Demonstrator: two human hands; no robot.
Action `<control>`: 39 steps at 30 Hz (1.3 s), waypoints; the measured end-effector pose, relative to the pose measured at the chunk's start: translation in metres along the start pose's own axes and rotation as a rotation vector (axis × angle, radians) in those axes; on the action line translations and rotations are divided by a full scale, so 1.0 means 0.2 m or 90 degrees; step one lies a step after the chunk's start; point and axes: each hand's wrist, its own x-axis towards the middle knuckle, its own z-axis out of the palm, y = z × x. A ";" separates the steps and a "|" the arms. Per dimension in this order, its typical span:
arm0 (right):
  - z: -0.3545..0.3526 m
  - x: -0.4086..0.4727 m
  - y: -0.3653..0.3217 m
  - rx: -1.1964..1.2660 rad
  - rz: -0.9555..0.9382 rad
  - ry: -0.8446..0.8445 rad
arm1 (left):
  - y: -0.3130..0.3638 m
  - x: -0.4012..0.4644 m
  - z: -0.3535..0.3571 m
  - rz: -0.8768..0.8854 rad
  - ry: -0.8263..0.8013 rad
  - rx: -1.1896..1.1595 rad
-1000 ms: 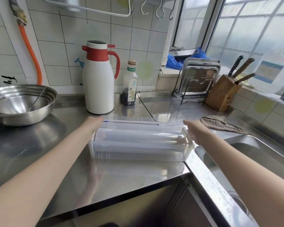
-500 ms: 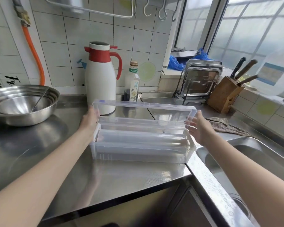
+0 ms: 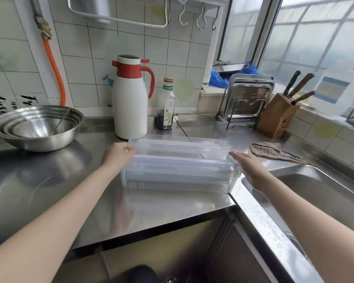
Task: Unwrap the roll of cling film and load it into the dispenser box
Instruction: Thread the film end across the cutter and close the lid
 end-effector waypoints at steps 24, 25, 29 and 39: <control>0.14 0.01 -0.22 -0.862 -0.189 -0.251 | 0.19 -0.04 -0.06 0.240 -0.370 0.510; 0.14 0.01 -0.22 -0.872 -0.194 -0.259 | 0.19 -0.03 -0.05 0.239 -0.375 0.515; 0.15 0.01 -0.22 -0.891 -0.206 -0.272 | 0.18 -0.02 -0.04 0.240 -0.378 0.524; 0.13 -0.02 -0.15 -0.866 -0.251 -0.243 | 0.14 -0.01 -0.02 0.279 -0.353 0.524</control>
